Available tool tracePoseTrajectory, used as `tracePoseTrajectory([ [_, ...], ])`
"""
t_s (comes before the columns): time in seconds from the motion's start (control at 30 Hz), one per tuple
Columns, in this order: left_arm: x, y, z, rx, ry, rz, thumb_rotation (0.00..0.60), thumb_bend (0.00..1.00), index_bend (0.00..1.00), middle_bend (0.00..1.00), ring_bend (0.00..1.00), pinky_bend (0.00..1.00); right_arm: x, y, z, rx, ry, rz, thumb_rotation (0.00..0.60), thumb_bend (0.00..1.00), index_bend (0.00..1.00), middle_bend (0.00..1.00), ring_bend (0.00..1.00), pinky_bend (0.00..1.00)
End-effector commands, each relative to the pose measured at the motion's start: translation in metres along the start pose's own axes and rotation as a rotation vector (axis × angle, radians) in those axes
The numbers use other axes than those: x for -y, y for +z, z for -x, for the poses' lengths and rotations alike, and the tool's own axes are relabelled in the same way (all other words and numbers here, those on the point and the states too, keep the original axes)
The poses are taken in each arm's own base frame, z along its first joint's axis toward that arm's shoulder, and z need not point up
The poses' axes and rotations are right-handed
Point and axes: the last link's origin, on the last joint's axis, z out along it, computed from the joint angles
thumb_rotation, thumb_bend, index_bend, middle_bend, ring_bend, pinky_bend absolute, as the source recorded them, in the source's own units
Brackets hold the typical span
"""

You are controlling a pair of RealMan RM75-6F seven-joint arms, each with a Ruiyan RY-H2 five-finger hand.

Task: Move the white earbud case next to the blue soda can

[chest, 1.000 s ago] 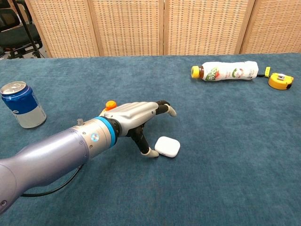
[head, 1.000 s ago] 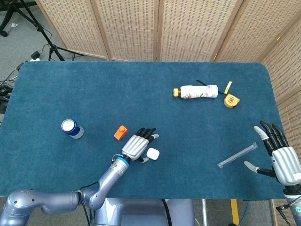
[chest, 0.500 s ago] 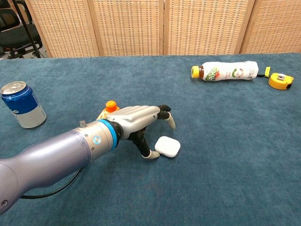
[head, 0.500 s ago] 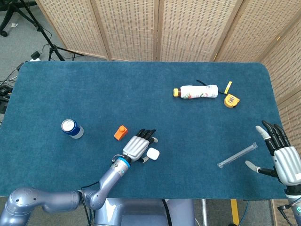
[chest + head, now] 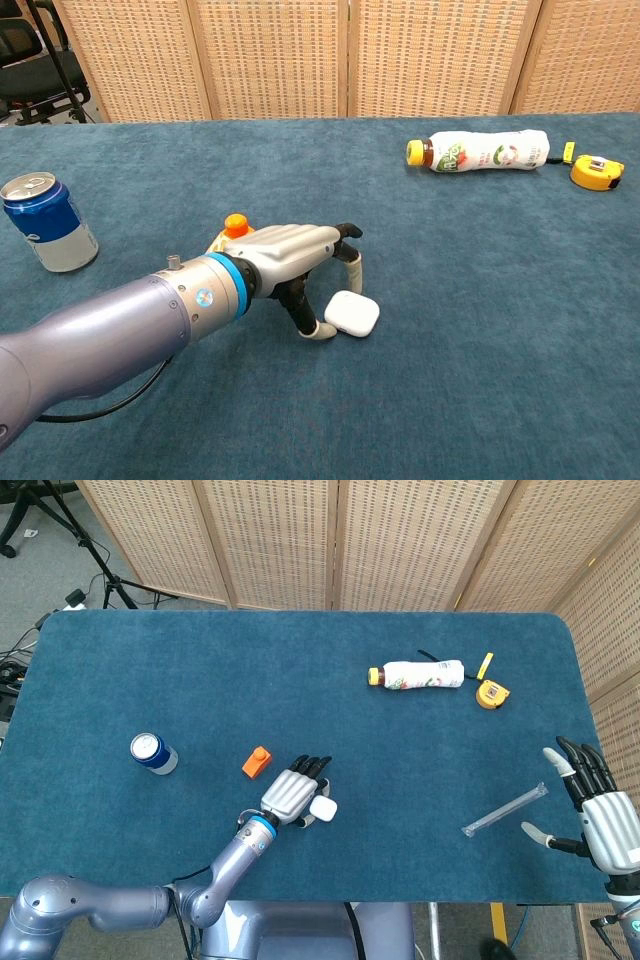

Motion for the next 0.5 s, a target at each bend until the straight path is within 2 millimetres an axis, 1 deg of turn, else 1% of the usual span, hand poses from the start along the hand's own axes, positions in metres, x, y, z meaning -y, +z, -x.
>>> tracePoseTrajectory([
  [0.03, -0.002, -0.001, -0.004, -0.014, -0.012, 0.009, 0.600, 0.30, 0.60, 0.00, 0.00, 0.00, 0.000, 0.000, 0.000, 0.001, 0.000, 0.000, 0.600, 0.00, 0.00, 0.00, 0.00, 0.00],
  [0.13, -0.004, -0.005, -0.015, -0.048, -0.037, 0.029, 0.600, 0.31, 0.60, 0.00, 0.00, 0.00, 0.000, 0.000, 0.000, 0.002, -0.001, 0.001, 0.600, 0.00, 0.00, 0.00, 0.00, 0.00],
  [0.23, -0.003, -0.011, -0.039, -0.112, -0.065, 0.051, 0.600, 0.32, 0.60, 0.00, 0.00, 0.00, -0.001, 0.000, 0.001, 0.006, -0.002, 0.002, 0.600, 0.00, 0.00, 0.00, 0.00, 0.00],
  [0.37, 0.011, -0.025, -0.082, -0.218, -0.086, 0.054, 0.600, 0.32, 0.61, 0.00, 0.00, 0.00, 0.000, 0.000, 0.001, 0.008, -0.003, 0.001, 0.600, 0.00, 0.00, 0.00, 0.00, 0.00],
  [0.47, 0.031, -0.040, -0.120, -0.300, -0.078, 0.021, 0.600, 0.33, 0.61, 0.00, 0.00, 0.00, -0.001, -0.001, 0.001, 0.007, -0.002, 0.003, 0.600, 0.00, 0.00, 0.00, 0.00, 0.00],
  [0.5, 0.042, -0.048, -0.139, -0.344, -0.059, -0.003, 0.600, 0.33, 0.61, 0.00, 0.00, 0.00, -0.001, 0.000, 0.001, 0.006, -0.003, 0.004, 0.600, 0.00, 0.00, 0.00, 0.00, 0.00],
])
